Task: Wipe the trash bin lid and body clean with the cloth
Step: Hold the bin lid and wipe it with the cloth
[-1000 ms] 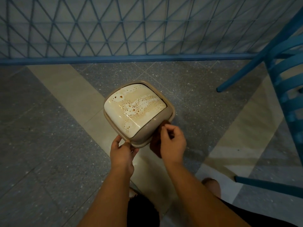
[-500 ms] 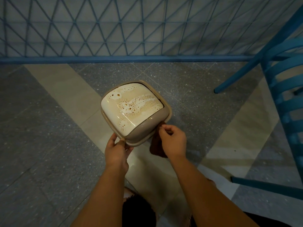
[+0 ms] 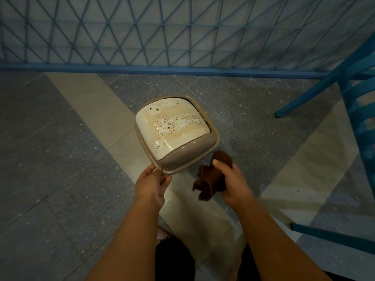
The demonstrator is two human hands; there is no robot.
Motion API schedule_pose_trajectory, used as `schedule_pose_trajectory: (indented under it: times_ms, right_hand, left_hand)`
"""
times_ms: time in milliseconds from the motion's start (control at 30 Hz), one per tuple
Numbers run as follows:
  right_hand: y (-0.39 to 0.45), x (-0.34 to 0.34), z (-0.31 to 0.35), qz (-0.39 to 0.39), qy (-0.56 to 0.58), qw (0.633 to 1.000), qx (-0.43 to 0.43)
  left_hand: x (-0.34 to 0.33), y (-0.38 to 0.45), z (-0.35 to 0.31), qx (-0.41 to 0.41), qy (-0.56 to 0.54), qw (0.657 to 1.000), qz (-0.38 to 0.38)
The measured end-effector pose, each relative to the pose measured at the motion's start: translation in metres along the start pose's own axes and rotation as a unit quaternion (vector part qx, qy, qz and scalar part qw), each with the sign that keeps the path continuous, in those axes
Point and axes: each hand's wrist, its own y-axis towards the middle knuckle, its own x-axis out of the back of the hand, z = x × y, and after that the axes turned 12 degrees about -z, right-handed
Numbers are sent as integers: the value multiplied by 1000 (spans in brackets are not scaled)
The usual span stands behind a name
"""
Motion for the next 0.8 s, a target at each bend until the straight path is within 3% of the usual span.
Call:
schedule_pose_trajectory:
  times_ms: [67,133,200,300,367,500,600,700,800]
  right_hand:
    - [6,-3,2,-88,-89,987,100]
    - [12,-1,6,-169,-210,936,227]
    - [18,1,8,-178,-308,872,336]
    - [22,-2,7,-124,-461,770,423]
    - [23,-4,3,-128,-556,695,437]
    - [11,-3,-12,-110,-608,636,463]
    - [5,3,-13,-85,-661,556,497]
    - [13,3,8,-132,-687,525,484]
    - [13,-1,15,-176,-696,529,453]
  left_hand:
    - [1,1,0,-2,5,1000,2]
    - [0,1,0,-6,6,1000,0]
    - [-1,-1,-1,-8,-1,1000,-7]
    - [-3,-4,-2,-10,-3,1000,-11]
    - [-3,-5,-3,-13,0,1000,-14]
    - [-5,-8,-1,-21,-4,999,-28]
    - [-6,-8,-1,-21,-9,999,-23]
    - [-5,-7,-1,-20,-6,1000,-19]
    - [-6,-7,-2,-22,-2,1000,-19]
